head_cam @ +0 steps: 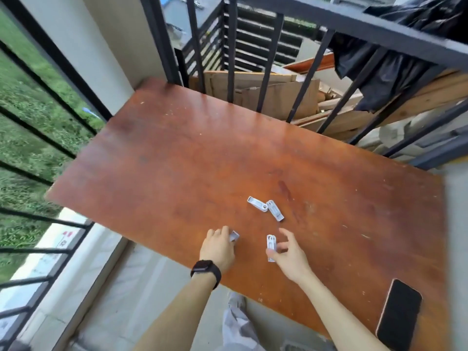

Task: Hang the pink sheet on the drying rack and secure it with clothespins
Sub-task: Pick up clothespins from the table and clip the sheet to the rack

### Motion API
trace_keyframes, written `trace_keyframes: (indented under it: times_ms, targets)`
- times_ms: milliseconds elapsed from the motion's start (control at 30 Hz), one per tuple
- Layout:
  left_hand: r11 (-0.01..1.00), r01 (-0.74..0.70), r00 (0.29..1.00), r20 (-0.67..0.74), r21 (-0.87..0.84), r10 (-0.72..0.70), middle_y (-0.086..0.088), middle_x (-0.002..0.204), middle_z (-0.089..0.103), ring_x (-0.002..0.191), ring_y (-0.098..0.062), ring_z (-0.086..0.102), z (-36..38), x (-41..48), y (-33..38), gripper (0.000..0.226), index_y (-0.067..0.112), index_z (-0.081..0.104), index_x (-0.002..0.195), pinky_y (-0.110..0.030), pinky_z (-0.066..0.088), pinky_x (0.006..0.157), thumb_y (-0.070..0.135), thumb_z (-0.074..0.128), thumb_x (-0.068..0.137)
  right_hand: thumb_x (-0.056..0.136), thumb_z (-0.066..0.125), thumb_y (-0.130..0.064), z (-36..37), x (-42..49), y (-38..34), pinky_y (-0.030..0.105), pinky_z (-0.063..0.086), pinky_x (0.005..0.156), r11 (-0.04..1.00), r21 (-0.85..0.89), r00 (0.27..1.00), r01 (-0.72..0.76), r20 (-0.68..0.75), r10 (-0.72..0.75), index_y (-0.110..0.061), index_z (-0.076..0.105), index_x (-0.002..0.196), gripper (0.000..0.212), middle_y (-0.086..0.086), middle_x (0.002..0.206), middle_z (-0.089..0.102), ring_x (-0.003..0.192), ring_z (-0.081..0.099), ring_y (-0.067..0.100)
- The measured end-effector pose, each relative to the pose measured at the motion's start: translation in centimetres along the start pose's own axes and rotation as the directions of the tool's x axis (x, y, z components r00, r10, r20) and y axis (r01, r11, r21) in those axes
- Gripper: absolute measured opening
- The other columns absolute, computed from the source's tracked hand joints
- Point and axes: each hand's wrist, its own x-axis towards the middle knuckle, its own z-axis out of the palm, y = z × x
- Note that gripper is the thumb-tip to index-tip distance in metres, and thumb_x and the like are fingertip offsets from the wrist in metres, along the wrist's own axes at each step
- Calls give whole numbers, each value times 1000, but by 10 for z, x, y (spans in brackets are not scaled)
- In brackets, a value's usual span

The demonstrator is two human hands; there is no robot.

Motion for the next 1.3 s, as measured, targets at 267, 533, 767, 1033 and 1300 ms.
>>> trace_keyframes:
  times_ms: [267, 533, 767, 1033, 1300]
  targets:
    - [218, 346, 916, 278, -913, -290, 0, 67, 66, 61, -15, 63, -64, -146, -91, 21, 16, 54, 112, -26, 44, 58, 9, 50, 92, 89, 71, -10, 88, -96, -97, 25, 56, 64, 903, 429, 922, -33, 361, -138, -13, 59, 118, 32, 10, 98, 75, 81, 74, 21]
    - [-42, 100, 792, 105, -994, -601, 0, 65, 53, 53, -14, 47, -125, -343, -193, 16, 18, 64, 77, -24, 42, 54, 27, 56, 68, 87, 73, -14, 239, -247, -156, 25, 48, 63, 920, 366, 693, 140, 627, -356, -15, 61, 116, 31, 1, 86, 72, 76, 70, 17]
    - [469, 25, 661, -337, -883, -671, 10, 70, 58, 57, -1, 52, -114, -499, -250, 26, 32, 62, 89, -21, 46, 55, 56, 70, 81, 69, 87, -24, 322, -367, -150, 25, 52, 69, 858, 310, 496, 409, 714, -494, -10, 67, 112, 50, 6, 99, 76, 86, 71, 14]
    - [688, 98, 540, -542, -719, -644, 12, 86, 70, 78, 1, 60, -119, -631, -275, 21, 32, 69, 92, -16, 44, 66, 50, 72, 80, 77, 86, -27, 354, -451, -148, 29, 58, 73, 543, 280, 133, 792, 789, -600, -28, 74, 105, 30, -10, 97, 77, 83, 76, 16]
    - [829, 318, 389, -735, -459, -556, 9, 51, 55, 40, -4, 43, -167, -713, -250, 35, 35, 68, 102, -19, 35, 44, 63, 49, 91, 77, 85, -25, 366, -503, -171, 27, 58, 76, 377, 438, -37, 816, 690, -723, -23, 76, 106, 31, -8, 95, 77, 83, 74, 12]
